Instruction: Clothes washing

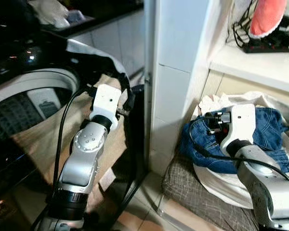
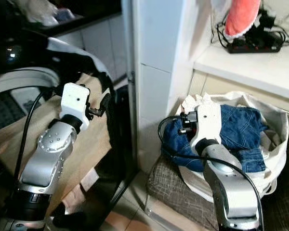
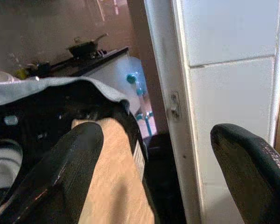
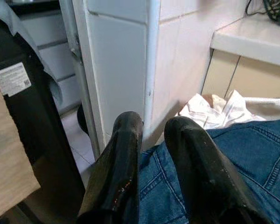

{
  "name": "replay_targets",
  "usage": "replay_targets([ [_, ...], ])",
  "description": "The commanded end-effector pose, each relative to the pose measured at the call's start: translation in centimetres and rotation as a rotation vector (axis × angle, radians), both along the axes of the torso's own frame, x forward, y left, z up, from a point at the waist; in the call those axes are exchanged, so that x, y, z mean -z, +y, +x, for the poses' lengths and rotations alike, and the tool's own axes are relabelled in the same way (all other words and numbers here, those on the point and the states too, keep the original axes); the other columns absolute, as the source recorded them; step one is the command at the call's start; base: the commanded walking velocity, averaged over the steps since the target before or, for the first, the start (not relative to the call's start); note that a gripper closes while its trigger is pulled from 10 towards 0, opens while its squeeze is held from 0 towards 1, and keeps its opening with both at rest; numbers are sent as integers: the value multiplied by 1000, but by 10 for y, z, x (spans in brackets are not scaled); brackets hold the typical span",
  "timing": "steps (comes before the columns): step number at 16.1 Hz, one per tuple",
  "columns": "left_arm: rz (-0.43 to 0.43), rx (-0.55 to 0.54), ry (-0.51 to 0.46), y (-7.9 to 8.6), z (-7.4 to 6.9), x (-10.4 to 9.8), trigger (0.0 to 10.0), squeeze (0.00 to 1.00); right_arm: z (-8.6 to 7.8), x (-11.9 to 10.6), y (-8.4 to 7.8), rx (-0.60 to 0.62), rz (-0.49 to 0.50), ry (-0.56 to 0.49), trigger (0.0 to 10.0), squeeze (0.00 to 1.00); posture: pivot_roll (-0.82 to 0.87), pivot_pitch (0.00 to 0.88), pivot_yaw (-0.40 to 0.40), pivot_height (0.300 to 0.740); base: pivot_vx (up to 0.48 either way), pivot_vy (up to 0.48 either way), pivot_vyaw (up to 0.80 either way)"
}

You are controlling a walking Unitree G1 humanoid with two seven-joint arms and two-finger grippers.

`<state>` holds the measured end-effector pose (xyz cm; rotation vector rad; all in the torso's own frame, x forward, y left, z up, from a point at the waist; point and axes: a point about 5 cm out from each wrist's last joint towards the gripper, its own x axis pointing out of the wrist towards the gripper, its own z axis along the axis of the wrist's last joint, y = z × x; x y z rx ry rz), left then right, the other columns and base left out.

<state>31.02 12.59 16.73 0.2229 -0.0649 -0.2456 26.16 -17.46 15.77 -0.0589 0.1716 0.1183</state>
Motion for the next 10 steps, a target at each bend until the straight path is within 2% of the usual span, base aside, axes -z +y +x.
replay_targets([
  [1,4,-8,19,1,0,1,10000,0,5,-2,-9,35,-19,-4,10000,0,-63,0,33,740,0,0,0],
  [2,7,-8,24,1,1,1,10000,0,6,-2,-11,45,-27,0,10000,0,-63,0,33,740,0,0,0],
  [3,17,-1,37,1,2,3,10000,0,10,0,-18,58,-32,18,10000,1000,-66,0,38,740,0,0,0],
  [6,47,35,40,-1,4,3,10000,0,23,11,-33,56,-91,102,10000,1000,-69,0,46,740,0,0,0],
  [7,51,96,34,-8,3,3,10000,0,33,29,-51,66,-184,241,10000,1000,-74,0,55,740,0,0,0],
  [8,46,123,39,-12,2,3,10000,0,37,35,-58,57,-203,293,10000,1000,-73,0,55,740,0,0,0],
  [10,28,192,56,-20,-2,1,10000,0,47,31,-71,5,-206,343,10000,1000,-70,0,55,740,0,0,0],
])
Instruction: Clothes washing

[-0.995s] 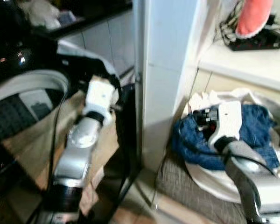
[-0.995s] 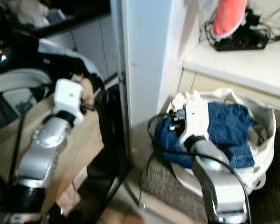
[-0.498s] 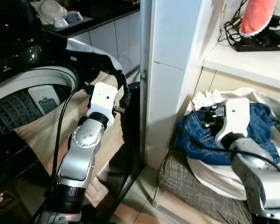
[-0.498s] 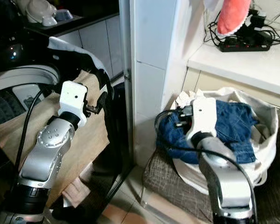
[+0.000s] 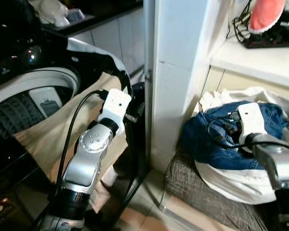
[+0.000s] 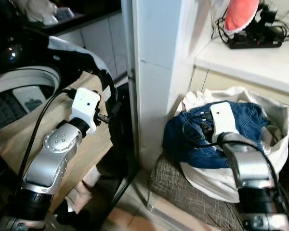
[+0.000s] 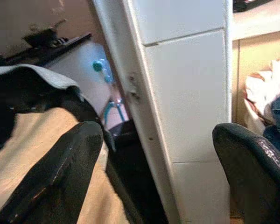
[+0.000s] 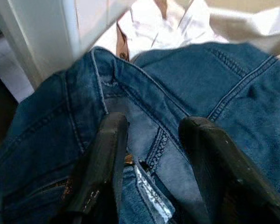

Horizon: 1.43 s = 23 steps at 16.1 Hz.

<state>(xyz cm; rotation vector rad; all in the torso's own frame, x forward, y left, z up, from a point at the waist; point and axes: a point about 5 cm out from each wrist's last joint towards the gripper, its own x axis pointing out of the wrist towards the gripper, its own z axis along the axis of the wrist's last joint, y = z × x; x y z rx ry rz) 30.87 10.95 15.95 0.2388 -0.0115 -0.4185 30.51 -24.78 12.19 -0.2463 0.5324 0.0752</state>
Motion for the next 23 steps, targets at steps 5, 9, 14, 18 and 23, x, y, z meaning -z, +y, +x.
replay_targets([
  [5,-77,16,-38,-1,1,-16,10000,0,8,-1,-6,-125,62,74,10000,1000,-64,0,43,740,0,0,0],
  [9,-83,2,-35,0,3,-17,10000,0,10,29,-18,-57,45,158,10000,980,-62,0,44,740,0,0,0],
  [14,-27,178,33,-13,-7,-10,10000,0,4,56,-19,-86,67,244,2588,0,-57,0,45,740,0,0,0],
  [18,-2,304,74,-21,-18,-5,10000,0,9,53,-24,-80,70,217,0,0,-56,0,44,740,0,0,0],
  [23,-26,149,60,-9,-6,-7,10000,0,14,46,-24,-68,123,153,0,0,-59,0,47,740,0,0,0],
])
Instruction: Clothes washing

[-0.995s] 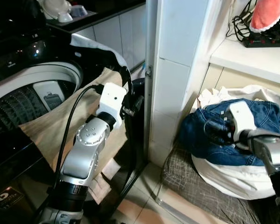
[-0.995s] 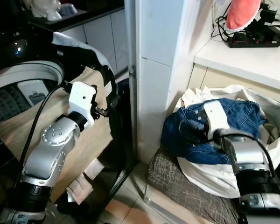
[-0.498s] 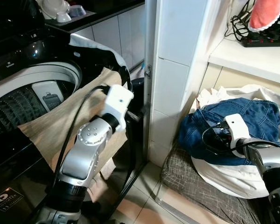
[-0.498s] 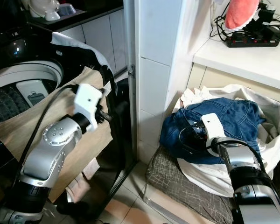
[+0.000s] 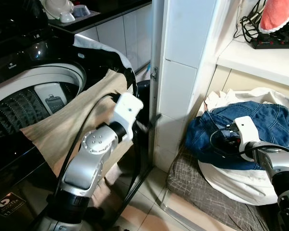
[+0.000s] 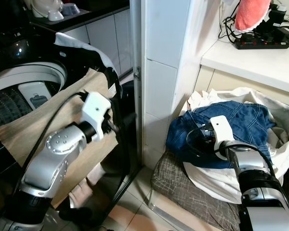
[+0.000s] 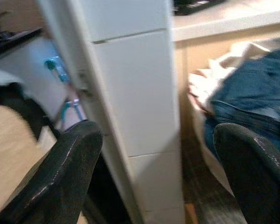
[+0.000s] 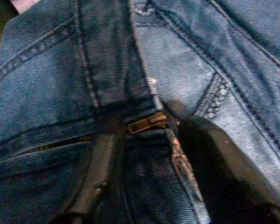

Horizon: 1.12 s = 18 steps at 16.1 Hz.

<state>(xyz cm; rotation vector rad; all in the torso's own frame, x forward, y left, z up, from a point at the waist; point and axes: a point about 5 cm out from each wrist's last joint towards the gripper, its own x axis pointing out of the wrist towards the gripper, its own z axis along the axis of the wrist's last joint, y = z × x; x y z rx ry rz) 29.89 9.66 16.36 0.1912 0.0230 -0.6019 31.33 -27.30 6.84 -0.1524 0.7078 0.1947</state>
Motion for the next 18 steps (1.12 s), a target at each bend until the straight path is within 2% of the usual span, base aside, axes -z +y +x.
replay_targets([
  [1,2,-36,-2,5,5,-3,10000,0,6,-7,1,7,24,-44,0,0,-59,0,46,740,0,0,0],
  [7,6,-44,-7,5,5,-3,10000,0,10,-16,1,8,96,-91,0,0,-62,0,50,740,0,0,0],
  [13,16,-97,-31,7,9,-4,10000,0,6,-36,-9,-2,176,-148,0,0,-69,0,53,740,0,0,0],
  [15,-2,-132,-40,11,12,-6,10000,0,5,-67,-12,-51,278,-246,0,0,-69,0,53,740,0,0,0],
  [16,-4,-128,-49,10,13,-8,10000,0,3,-80,-11,-98,280,-280,0,0,-69,0,53,740,0,0,0],
  [18,0,-126,-55,9,14,-9,10000,0,3,-93,-12,-149,193,-321,0,0,-81,0,60,740,0,0,0],
])
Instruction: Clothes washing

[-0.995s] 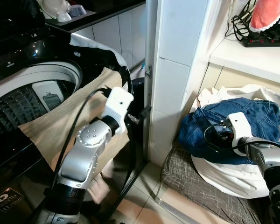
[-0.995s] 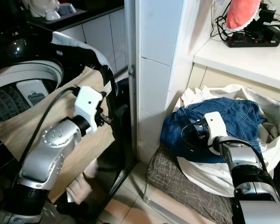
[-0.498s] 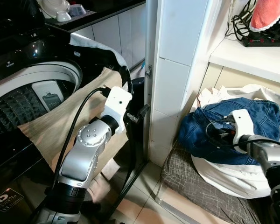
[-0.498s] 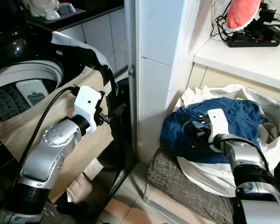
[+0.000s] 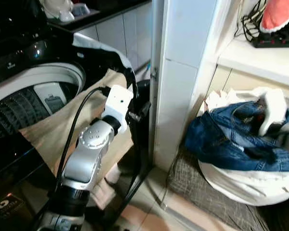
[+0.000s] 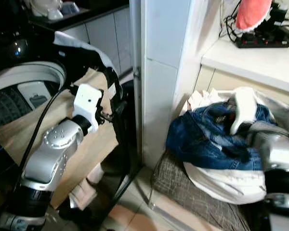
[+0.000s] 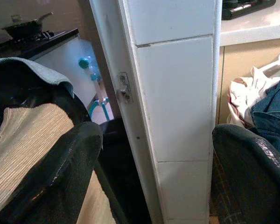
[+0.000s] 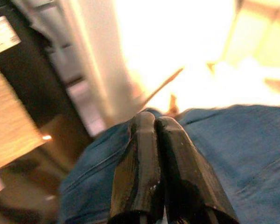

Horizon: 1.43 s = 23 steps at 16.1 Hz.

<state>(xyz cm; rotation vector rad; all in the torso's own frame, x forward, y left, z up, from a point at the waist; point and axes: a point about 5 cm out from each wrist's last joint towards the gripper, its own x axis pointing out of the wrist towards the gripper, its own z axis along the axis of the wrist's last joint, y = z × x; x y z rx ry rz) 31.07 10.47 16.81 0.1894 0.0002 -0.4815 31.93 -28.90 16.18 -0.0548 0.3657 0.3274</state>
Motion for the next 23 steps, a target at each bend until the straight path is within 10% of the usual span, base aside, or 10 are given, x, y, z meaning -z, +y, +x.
replay_targets([
  [1,14,-3,-16,-1,4,-4,10000,0,5,0,-6,52,-84,33,10000,608,-84,0,67,740,0,0,0],
  [2,22,4,-12,-2,5,-4,10000,0,7,1,-8,70,-106,63,10000,1000,-87,0,73,740,0,0,0],
  [7,68,180,52,-11,0,-4,10000,0,19,-11,2,-175,-285,236,10000,1000,-77,0,71,740,0,0,0],
  [23,107,234,90,-8,-6,-3,10000,0,31,15,6,-138,-217,333,10000,1000,-42,21,76,740,0,0,0],
])
